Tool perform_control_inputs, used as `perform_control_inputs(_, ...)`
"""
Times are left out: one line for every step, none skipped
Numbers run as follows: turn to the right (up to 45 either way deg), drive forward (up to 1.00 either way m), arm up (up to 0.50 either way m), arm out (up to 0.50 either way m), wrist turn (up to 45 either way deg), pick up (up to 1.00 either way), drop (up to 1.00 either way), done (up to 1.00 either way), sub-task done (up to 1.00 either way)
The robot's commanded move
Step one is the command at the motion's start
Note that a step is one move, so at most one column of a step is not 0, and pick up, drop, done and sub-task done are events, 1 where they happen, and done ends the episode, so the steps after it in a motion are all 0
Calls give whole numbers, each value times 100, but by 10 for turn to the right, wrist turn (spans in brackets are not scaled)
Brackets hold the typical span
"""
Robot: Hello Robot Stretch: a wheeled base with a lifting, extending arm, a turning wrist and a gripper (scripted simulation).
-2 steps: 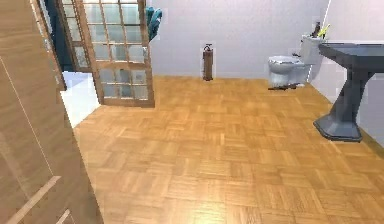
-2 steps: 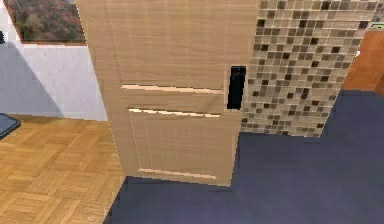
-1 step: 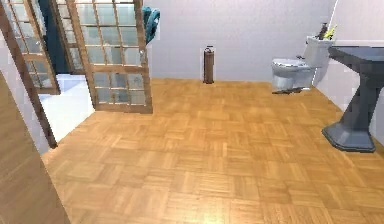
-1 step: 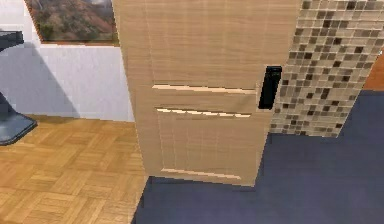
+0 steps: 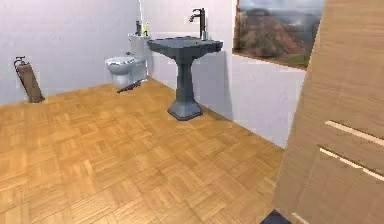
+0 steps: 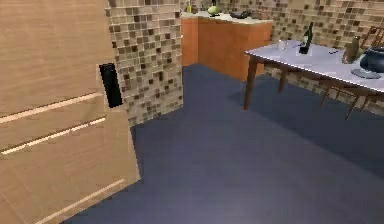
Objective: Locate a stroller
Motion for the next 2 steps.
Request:
perform_control_inputs(450, 0, 0, 0, 0, 0, 0, 0, 0)
perform_control_inputs(60, 0, 0, 0, 0, 0, 0, 0, 0)
